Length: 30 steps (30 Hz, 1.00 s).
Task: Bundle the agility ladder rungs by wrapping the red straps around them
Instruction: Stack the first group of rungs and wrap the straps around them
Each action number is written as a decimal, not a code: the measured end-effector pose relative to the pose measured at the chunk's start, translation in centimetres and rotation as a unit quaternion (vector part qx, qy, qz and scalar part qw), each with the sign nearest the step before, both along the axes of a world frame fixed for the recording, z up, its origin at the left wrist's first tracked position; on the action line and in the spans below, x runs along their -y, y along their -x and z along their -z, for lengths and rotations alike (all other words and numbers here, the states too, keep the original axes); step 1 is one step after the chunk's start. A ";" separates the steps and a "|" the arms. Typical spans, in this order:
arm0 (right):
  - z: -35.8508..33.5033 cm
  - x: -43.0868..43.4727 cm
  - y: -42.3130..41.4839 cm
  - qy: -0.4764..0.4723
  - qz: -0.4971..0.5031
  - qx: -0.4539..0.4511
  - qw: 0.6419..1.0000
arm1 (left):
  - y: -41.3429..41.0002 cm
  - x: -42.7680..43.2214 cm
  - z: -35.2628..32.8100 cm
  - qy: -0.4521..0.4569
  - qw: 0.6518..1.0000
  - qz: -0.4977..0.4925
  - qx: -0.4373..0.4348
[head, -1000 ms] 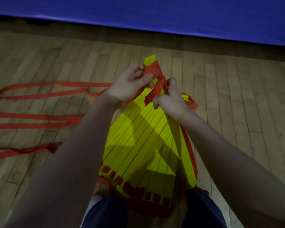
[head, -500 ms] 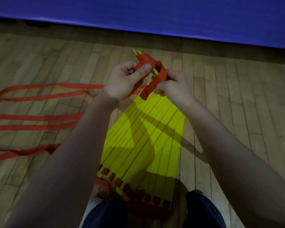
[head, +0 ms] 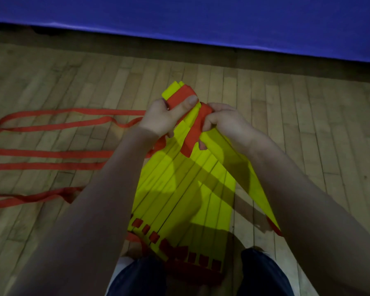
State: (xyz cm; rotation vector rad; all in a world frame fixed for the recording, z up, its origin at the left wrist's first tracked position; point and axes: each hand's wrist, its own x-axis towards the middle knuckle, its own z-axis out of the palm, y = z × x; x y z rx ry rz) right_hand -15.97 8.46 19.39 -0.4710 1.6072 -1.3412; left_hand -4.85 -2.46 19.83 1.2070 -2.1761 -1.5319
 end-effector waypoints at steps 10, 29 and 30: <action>1.6 0.4 -0.2 -0.119 -0.107 -0.140 0.977 | 1.4 -0.5 0.4 -0.061 0.996 -0.041 -0.040; 6.6 -2.1 -1.8 -0.121 -0.040 -0.523 0.843 | 0.3 -0.4 2.6 -0.187 0.977 0.018 -0.106; 6.6 -2.3 -1.7 -0.124 -0.038 -0.518 0.846 | 0.3 -0.4 2.5 -0.171 0.980 0.021 -0.101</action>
